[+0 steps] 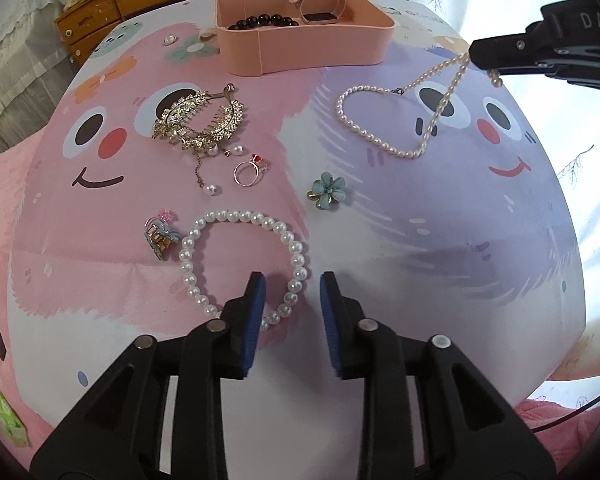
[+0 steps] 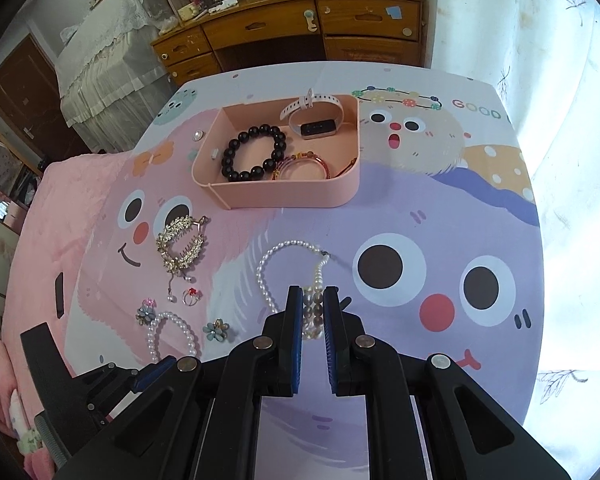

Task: Organize jewelry
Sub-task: 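Hold the pearl necklace with the right tool while the left tool opens at the pearl bracelet, then carry the pearl necklace and pearl bracelet into the pink tray and open both tools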

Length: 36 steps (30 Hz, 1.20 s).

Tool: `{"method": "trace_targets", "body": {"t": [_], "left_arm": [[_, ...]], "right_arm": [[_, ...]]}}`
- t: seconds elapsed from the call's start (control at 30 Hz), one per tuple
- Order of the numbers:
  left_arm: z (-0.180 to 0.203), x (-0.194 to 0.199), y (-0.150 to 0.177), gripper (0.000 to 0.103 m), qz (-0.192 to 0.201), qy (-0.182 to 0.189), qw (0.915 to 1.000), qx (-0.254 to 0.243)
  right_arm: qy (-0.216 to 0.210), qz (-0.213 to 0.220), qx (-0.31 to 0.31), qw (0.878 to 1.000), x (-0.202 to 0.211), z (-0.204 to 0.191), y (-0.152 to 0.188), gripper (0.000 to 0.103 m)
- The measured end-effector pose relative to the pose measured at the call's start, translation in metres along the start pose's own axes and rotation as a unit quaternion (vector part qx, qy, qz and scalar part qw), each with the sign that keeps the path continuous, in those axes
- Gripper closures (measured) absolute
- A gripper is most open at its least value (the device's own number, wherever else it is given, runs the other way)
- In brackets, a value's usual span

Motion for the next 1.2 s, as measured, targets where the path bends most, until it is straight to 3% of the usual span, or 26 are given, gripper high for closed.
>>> {"method": "trace_targets", "body": {"t": [0.13, 0.23, 0.6, 0.83, 0.93, 1.2], "left_arm": [[0.001, -0.004, 0.002, 0.081, -0.003, -0.005, 0.9999, -0.014], [0.004, -0.004, 0.002, 0.097, 0.0, -0.001, 0.9996, -0.029], [0.005, 0.021, -0.016, 0.098, 0.022, 0.001, 0.9992, -0.035], [0.005, 0.068, -0.058, 0.098, 0.062, 0.012, 0.9972, -0.039], [0.003, 0.088, -0.084, 0.098, 0.077, 0.028, 0.9961, -0.034], [-0.007, 0.13, -0.154, 0.098, 0.133, 0.031, 0.9899, -0.04]], "right_arm": [[0.0, 0.001, 0.0, 1.0, 0.002, 0.001, -0.001, 0.094], [-0.003, 0.004, 0.0, 1.0, 0.004, 0.003, -0.003, 0.094], [-0.025, 0.04, 0.007, 0.999, 0.031, -0.002, -0.028, 0.094], [-0.036, 0.087, 0.026, 0.995, 0.067, -0.011, -0.057, 0.094], [-0.037, 0.108, 0.043, 0.993, 0.085, -0.018, -0.069, 0.094], [-0.04, 0.169, 0.069, 0.982, 0.134, -0.034, -0.113, 0.094]]}}
Point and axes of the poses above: each gripper's, at about its wrist camera, not at the fingertips, and x roughly against the way its jaws point, z to its right, y to its underside, the point moved 6 cm from there along -x, roughly the way its jaws point, and after that the axes turned 1 degree about -x, right-handed, at the moved point
